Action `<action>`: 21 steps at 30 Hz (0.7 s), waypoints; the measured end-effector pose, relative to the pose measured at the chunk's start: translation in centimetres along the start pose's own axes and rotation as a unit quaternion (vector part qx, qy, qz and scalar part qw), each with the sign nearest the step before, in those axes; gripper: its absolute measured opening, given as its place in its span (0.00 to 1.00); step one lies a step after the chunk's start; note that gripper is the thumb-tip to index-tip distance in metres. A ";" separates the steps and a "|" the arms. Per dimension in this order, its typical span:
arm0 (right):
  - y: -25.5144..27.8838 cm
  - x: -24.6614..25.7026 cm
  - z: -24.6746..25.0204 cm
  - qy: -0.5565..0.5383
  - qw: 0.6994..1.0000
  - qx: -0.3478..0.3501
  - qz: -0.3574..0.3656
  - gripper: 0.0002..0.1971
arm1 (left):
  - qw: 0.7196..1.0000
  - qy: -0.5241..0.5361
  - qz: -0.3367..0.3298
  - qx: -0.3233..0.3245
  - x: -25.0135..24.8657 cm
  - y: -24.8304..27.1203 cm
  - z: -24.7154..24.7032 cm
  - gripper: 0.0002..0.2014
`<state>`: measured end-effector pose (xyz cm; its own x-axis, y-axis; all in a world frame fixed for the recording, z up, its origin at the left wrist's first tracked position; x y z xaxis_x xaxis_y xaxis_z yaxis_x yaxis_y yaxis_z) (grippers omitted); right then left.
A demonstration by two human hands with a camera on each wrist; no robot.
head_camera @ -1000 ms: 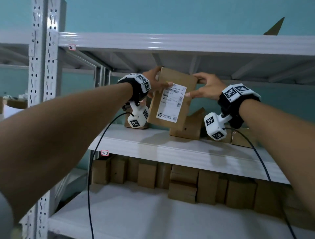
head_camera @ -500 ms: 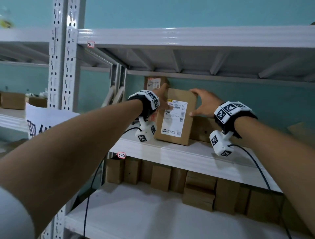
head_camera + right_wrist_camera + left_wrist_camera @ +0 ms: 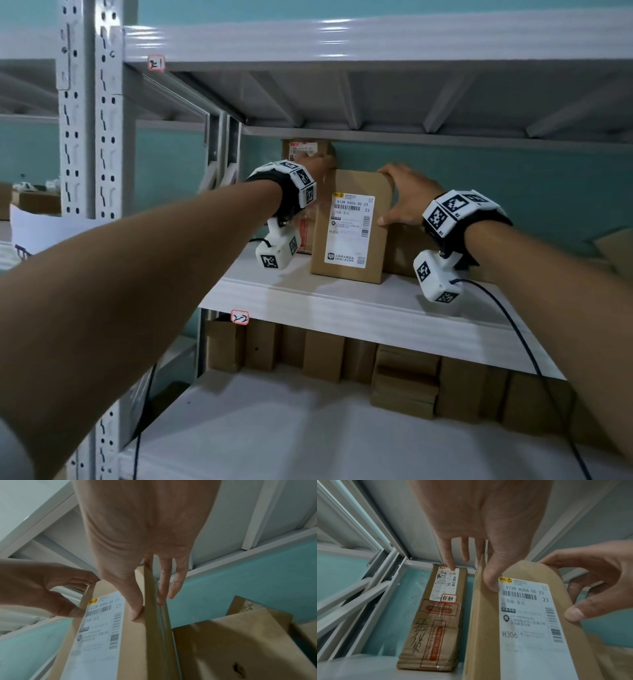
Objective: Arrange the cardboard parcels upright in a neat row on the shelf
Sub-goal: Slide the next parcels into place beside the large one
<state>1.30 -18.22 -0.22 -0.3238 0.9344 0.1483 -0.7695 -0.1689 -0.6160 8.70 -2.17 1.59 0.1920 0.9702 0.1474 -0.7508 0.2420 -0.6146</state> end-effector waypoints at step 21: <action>-4.1 -2.0 -2.4 0.070 0.997 -0.005 -0.035 0.44 | 0.999 0.040 0.005 0.022 0.7 -4.2 -4.0 0.23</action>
<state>6.45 -18.65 0.14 -0.1879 0.9788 0.0819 -0.7818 -0.0985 -0.6157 14.55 -2.52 1.14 0.2332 0.9694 0.0771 -0.7801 0.2338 -0.5803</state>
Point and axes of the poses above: each hand's wrist, its own y-axis away from the middle knuckle, its own z-axis out of the back of the hand, x = y × z, the point moved 9 cm from there along -y, towards the middle knuckle, and after that the axes turned 10 degrees about -y, right-handed, at the moved point
